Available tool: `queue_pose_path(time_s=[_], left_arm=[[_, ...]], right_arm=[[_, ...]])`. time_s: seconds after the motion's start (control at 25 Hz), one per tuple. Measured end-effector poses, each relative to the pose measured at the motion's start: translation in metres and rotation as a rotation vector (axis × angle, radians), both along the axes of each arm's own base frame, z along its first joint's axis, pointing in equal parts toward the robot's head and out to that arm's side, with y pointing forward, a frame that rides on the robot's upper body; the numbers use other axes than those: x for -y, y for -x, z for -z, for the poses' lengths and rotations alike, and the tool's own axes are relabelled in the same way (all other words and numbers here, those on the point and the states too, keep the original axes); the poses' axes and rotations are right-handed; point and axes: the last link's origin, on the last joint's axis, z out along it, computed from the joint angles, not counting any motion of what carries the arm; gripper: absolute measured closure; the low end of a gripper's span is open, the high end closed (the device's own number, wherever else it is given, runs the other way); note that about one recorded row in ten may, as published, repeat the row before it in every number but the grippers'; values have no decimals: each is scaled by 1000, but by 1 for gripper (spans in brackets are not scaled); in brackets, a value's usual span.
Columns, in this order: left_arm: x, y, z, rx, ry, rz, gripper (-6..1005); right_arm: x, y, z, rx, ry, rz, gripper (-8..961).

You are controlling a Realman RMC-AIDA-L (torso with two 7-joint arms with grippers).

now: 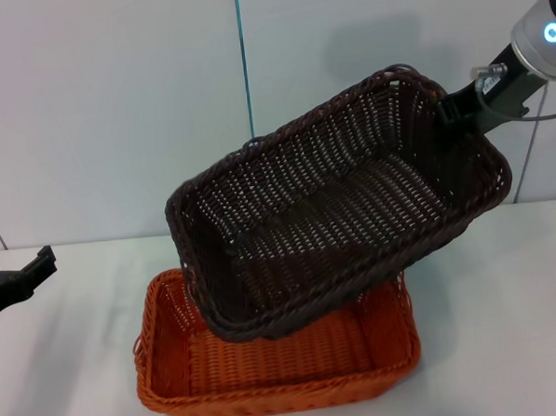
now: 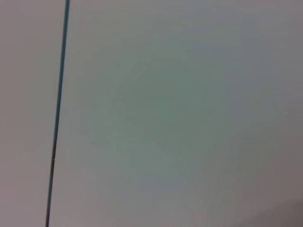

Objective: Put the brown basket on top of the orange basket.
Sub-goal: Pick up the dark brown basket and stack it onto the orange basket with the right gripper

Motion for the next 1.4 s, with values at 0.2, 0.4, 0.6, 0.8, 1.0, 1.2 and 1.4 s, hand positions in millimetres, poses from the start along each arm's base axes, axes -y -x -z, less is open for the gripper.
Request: queue_pose_path(time_s=[0.2, 0.4, 0.6, 0.8, 1.0, 1.2, 1.4], left_arm=[[-1, -1, -1, -4, -2, 5, 109], [-2, -2, -2, -8, -4, 7, 109], [-2, -2, -3, -14, -5, 9, 109], [-2, -3, -3, -16, -6, 10, 109], [-3, -3, -3, -30, 0, 13, 109], [-3, -3, -4, -45, 4, 14, 109], [-3, -3, -5, -48, -1, 12, 109]], right_arm=[[-4, -4, 7, -58, -11, -2, 818], [-9, -12, 22, -147, -12, -2, 818], [-8, -18, 35, -167, -19, -5, 818], [-3, -25, 48, -226, -48, -21, 818], [5, -35, 60, -255, -84, -31, 818], [10, -47, 74, -264, -93, -25, 819], [12, -60, 83, -271, -86, 7, 818]])
